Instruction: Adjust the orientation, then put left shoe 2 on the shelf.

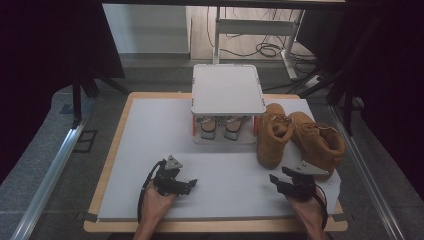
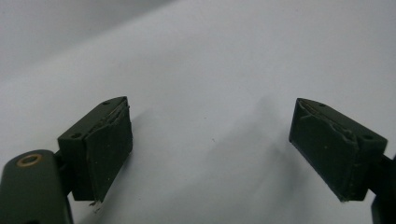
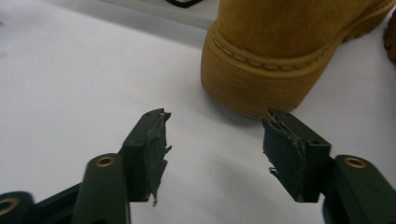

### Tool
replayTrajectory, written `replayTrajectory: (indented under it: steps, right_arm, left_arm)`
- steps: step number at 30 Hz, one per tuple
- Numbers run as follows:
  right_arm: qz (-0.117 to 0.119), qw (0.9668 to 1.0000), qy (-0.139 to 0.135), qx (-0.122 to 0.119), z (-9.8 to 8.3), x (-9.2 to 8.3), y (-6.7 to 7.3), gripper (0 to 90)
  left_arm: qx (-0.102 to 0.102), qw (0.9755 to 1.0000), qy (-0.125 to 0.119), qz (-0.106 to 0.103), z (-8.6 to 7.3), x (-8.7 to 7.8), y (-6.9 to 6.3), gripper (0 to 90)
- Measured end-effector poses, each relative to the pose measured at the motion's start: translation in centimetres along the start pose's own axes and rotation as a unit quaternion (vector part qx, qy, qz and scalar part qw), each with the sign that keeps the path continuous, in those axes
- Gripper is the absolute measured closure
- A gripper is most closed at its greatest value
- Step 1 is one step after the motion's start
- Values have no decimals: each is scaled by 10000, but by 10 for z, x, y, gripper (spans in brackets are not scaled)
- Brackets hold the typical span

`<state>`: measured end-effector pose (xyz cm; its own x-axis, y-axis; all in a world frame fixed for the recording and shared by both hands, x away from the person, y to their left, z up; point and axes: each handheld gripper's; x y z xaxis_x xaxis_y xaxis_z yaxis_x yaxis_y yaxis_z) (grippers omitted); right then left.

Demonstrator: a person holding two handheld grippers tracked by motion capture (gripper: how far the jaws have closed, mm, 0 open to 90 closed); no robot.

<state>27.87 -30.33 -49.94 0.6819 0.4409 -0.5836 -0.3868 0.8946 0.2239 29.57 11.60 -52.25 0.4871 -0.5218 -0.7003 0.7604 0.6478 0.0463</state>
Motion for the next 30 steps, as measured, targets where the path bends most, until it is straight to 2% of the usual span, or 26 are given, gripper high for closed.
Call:
replayTrajectory:
  steps: [3, 5, 10, 11, 13, 16, 18, 23, 26, 30]
  right_arm:
    - [53, 10000, 6, -7, 5, 3, 2, 463]
    - [138, 9999, 52, 7, 7, 6, 3, 498]
    - [175, 9998, 32, -58, 10, 10, 7, 579]
    - [250, 9996, 34, -89, 13, 13, 9, 644]
    - [300, 9995, 56, -103, 16, 16, 10, 713]
    - [360, 9993, 91, -61, 19, 21, 11, 776]
    - [224, 9996, 114, -97, 22, 30, 14, 829]
    - [82, 9999, 69, -134, 25, 43, 17, 892]
    - [51, 10000, 32, 2, 26, 49, 17, 897]
    - [-7, 10000, 79, -49, 26, 55, 18, 898]
  left_arm:
    - [308, 9989, 176, 318, 3, 3, -9, 143]
    - [270, 9991, 165, 294, 2, 3, -8, 140]
    - [276, 9990, 166, 306, 2, 3, -8, 140]
    - [277, 9990, 165, 307, 2, 3, -8, 140]
    - [279, 9990, 165, 307, 2, 3, -8, 140]
    - [279, 9990, 162, 309, 2, 3, -8, 140]
    - [281, 9990, 163, 311, 2, 3, -8, 140]
    - [280, 9990, 161, 312, 2, 3, -8, 140]
    - [280, 9990, 161, 310, 2, 3, -8, 140]
    - [276, 9990, 161, 305, 2, 3, -8, 140]
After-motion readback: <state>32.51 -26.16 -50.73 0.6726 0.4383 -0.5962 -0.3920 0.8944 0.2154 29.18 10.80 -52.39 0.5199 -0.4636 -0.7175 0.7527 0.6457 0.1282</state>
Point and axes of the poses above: each handheld gripper's, and its own axes: x roughly forward along the jaws, z roughly out of its top, y roughly to its left, and after that the axes turned 13 degrees about x, right-handed
